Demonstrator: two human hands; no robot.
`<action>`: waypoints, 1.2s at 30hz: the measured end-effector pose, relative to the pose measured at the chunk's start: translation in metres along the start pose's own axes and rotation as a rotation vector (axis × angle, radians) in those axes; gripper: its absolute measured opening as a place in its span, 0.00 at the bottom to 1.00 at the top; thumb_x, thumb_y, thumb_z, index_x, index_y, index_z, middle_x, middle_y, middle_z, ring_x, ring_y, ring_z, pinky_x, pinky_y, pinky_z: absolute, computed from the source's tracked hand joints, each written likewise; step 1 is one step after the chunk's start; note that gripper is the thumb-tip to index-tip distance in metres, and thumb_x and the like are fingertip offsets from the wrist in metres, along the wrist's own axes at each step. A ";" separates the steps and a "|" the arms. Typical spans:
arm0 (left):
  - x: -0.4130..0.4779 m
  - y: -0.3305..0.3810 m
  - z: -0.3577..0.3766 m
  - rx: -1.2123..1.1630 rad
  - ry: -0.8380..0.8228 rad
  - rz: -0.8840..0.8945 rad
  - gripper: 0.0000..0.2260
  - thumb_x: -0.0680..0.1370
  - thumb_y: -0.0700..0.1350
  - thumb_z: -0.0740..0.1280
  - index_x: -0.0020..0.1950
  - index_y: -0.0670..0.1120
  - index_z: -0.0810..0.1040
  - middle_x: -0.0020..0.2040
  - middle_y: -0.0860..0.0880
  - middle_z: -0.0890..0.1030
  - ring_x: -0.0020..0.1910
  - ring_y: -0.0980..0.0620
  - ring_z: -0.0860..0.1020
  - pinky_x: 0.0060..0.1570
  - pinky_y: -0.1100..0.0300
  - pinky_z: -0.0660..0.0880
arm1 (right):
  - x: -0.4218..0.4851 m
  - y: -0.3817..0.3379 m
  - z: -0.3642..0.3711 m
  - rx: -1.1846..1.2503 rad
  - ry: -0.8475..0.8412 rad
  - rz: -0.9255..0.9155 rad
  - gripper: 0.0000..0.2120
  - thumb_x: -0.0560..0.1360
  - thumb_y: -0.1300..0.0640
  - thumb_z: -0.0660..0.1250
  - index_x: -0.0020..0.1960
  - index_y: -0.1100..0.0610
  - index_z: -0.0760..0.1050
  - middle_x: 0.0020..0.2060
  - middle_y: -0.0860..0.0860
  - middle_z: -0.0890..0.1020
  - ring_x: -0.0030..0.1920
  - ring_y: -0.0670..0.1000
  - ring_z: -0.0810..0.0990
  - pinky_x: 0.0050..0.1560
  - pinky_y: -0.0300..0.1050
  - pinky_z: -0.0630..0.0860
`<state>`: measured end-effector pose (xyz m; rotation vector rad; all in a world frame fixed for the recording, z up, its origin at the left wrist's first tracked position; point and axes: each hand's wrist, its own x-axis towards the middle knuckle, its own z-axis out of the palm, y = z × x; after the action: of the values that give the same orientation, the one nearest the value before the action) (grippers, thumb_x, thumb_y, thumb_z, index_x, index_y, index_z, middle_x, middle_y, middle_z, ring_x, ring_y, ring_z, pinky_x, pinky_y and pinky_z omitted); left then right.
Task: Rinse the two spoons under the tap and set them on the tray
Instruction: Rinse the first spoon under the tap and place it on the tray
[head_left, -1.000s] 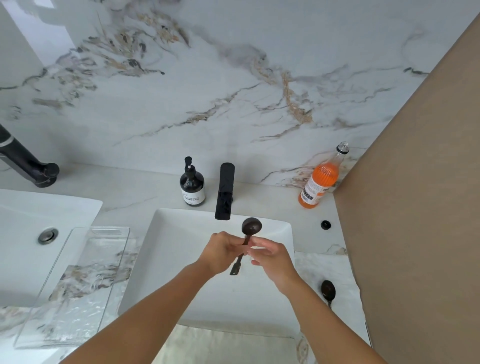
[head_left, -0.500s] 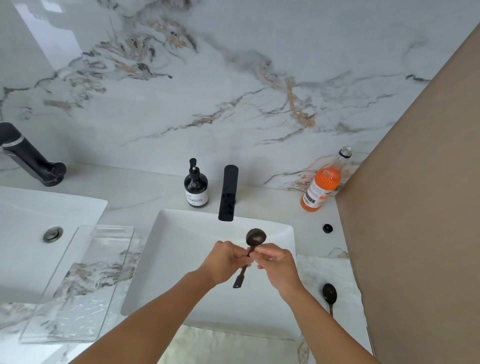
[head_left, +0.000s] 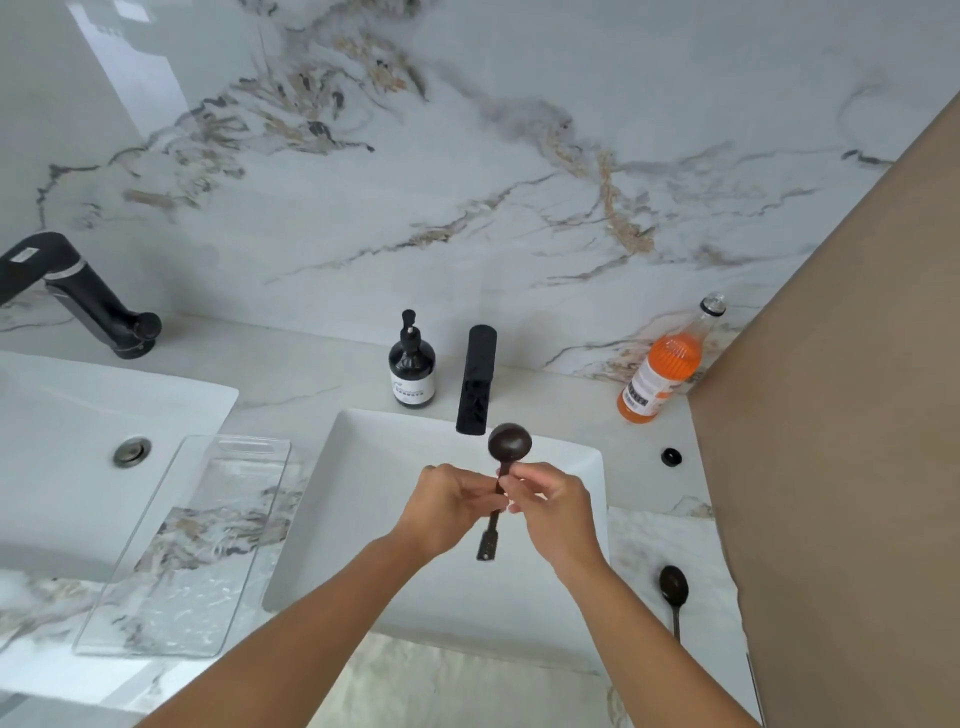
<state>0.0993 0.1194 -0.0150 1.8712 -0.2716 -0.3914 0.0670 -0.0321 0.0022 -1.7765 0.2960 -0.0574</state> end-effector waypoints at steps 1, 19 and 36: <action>-0.002 0.002 0.000 -0.117 -0.020 -0.077 0.04 0.74 0.39 0.74 0.43 0.45 0.88 0.38 0.46 0.87 0.37 0.48 0.85 0.46 0.58 0.82 | 0.001 -0.002 -0.001 0.078 0.000 0.086 0.06 0.73 0.67 0.70 0.42 0.60 0.84 0.36 0.54 0.84 0.34 0.53 0.80 0.41 0.50 0.81; -0.092 -0.048 -0.154 -0.273 0.155 -0.385 0.02 0.74 0.34 0.72 0.44 0.36 0.84 0.38 0.41 0.85 0.39 0.46 0.84 0.46 0.49 0.84 | 0.006 -0.048 0.167 0.206 -0.313 0.259 0.03 0.71 0.65 0.74 0.44 0.60 0.84 0.38 0.57 0.87 0.38 0.56 0.87 0.42 0.46 0.83; -0.111 -0.145 -0.283 0.853 -0.078 -0.576 0.15 0.79 0.41 0.63 0.64 0.39 0.74 0.61 0.39 0.77 0.61 0.41 0.78 0.58 0.55 0.74 | -0.001 -0.024 0.396 -0.134 -0.117 0.623 0.10 0.70 0.67 0.75 0.38 0.55 0.77 0.47 0.60 0.85 0.44 0.60 0.86 0.45 0.55 0.85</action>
<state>0.1088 0.4537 -0.0528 2.7787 0.0871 -0.8303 0.1485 0.3507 -0.0645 -1.7388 0.7673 0.5184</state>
